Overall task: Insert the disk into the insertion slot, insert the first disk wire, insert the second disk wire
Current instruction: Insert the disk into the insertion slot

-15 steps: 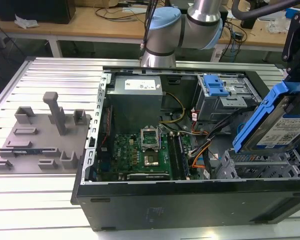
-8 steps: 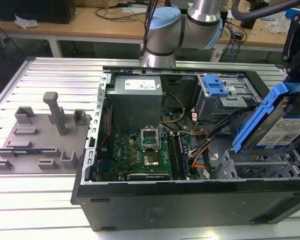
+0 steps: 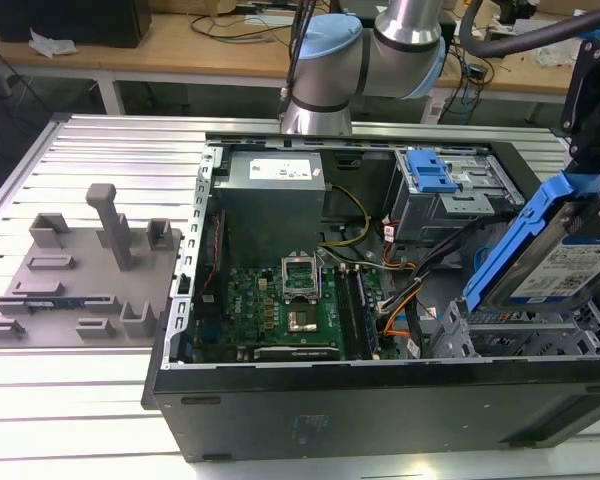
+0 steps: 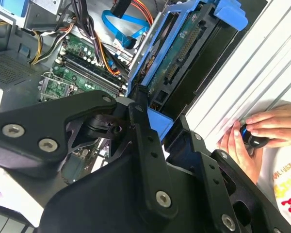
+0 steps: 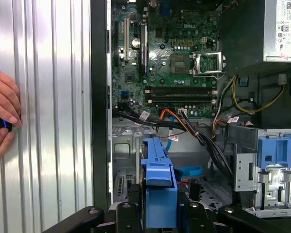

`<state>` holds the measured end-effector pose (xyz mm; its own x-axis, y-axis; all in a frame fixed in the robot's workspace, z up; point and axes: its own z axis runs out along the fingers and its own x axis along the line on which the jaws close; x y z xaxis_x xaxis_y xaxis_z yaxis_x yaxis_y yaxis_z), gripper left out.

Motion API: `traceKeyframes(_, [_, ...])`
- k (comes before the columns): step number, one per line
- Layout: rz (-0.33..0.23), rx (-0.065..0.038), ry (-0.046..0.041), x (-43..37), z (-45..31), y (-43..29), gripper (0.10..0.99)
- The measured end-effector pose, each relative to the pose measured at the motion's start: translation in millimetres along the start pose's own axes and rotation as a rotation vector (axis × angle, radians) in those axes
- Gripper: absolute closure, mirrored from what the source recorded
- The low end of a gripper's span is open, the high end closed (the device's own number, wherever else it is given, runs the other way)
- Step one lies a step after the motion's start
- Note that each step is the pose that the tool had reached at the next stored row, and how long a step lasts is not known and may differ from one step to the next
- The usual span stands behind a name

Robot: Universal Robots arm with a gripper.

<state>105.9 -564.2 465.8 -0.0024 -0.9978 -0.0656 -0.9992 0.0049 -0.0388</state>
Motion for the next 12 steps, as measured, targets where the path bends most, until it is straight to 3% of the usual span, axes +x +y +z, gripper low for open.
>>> traceKeyframes(12, [0.0,0.0,0.0001,2.2,12.8,-0.2,0.718])
